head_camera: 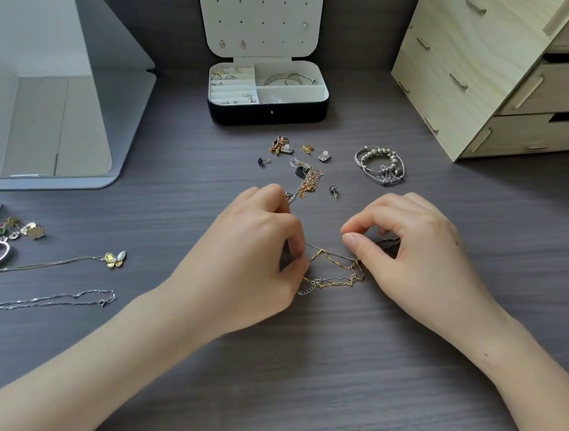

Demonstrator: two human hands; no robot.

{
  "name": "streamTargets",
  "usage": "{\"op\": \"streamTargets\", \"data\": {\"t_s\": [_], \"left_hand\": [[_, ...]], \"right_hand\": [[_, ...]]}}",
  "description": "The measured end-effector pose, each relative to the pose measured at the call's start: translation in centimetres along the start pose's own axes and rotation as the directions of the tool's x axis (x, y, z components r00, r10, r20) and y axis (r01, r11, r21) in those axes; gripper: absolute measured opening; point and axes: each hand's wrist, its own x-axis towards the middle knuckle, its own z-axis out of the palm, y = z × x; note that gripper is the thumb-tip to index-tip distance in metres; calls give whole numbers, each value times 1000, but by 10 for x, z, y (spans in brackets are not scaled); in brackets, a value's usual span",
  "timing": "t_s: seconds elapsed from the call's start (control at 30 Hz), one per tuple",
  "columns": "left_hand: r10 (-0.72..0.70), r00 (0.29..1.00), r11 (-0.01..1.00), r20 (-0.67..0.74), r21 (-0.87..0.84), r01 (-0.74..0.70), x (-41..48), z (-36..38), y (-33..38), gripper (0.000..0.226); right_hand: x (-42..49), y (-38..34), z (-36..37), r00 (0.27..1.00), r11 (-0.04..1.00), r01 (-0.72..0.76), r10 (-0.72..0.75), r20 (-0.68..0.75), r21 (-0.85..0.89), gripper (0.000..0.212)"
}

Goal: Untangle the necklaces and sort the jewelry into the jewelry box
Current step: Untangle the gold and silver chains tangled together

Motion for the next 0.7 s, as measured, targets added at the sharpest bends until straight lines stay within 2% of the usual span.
{"op": "streamTargets", "data": {"t_s": [0.1,0.2,0.33,0.4,0.57,0.63,0.7], "left_hand": [[-81,996,997,33,-1,81,1,2,8,5],[-146,987,988,67,61,142,5,2,14,12],[-168,982,967,88,208,147,6,4,22,17],[-167,982,964,86,222,144,3,6,22,16],[-305,952,946,30,-109,306,-3,-1,11,15],[-340,939,921,45,-185,342,-2,-2,5,21],[-363,931,905,43,-220,364,0,-3,0,19]], "right_hand": [[0,0,1,1000,1000,4,-4,-3,3,7],[0,-1,2,1000,1000,7,-7,-5,7,7],[0,-2,2,1000,1000,14,-14,-13,9,8],[-1,-3,2,1000,999,23,-23,-21,26,9],[-5,-11,3,994,993,104,-106,19,51,18],[-6,-16,8,986,988,155,-155,53,3,22],[-7,-22,14,976,973,216,-213,48,-82,23]]}}
